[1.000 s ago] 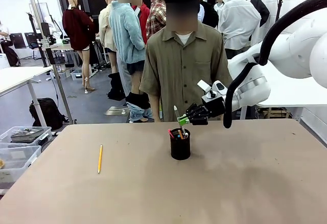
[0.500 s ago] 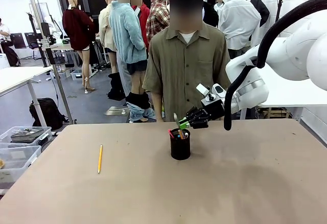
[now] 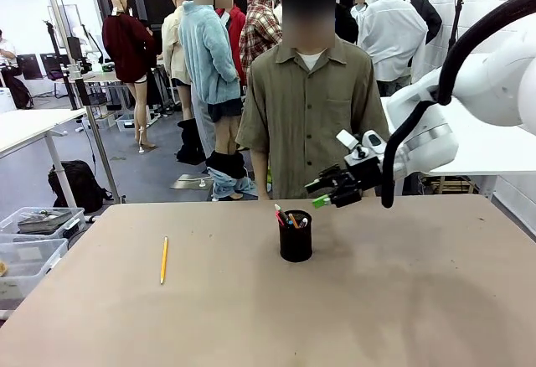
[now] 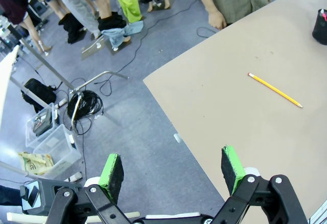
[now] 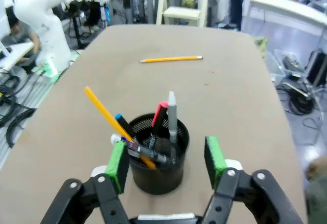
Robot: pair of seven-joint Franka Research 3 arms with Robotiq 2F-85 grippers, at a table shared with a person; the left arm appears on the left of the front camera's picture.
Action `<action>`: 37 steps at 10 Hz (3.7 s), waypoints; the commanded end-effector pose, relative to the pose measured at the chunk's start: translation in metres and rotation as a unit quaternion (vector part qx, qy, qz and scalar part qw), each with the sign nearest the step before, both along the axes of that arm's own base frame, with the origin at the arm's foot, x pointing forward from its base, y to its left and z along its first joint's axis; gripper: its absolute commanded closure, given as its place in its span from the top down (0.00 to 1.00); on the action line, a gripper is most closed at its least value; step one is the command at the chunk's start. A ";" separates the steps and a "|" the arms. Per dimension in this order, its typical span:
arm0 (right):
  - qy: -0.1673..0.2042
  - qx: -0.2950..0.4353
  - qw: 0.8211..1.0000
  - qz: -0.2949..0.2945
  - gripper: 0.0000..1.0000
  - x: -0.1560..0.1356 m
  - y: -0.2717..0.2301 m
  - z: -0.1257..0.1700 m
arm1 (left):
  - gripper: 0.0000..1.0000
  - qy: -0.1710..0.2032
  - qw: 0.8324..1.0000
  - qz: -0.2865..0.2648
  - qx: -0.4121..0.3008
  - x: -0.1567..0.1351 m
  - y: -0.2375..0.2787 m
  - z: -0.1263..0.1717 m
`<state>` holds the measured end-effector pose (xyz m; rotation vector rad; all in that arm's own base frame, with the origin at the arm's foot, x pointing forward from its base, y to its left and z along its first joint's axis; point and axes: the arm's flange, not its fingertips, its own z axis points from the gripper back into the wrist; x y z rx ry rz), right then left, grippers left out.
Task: Place the pens into the pen holder.
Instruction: Pick up a writing instrument from the table and place it into the Pen holder.
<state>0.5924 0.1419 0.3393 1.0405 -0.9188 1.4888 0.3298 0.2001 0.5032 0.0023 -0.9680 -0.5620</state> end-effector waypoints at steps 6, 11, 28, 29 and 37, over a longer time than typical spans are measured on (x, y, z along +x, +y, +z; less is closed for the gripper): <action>0.007 -0.126 0.951 -0.281 0.85 -0.085 -0.203 0.083 | 1.00 -0.004 1.000 0.003 0.001 0.002 0.002 -0.001; 0.183 -0.245 0.838 -0.452 0.85 -0.135 -0.291 0.124 | 1.00 -0.004 1.000 0.003 0.001 0.002 0.002 -0.001; 0.222 -0.262 0.776 -0.529 0.85 -0.186 -0.387 0.110 | 1.00 0.191 0.973 0.118 0.060 0.080 -0.233 0.022; 0.222 -0.262 0.776 -0.529 0.85 -0.186 -0.387 0.110 | 1.00 0.191 0.973 0.118 0.060 0.080 -0.233 0.022; 0.222 -0.262 0.776 -0.529 0.85 -0.186 -0.387 0.110 | 1.00 0.407 0.898 0.162 -0.045 0.172 -0.310 -0.048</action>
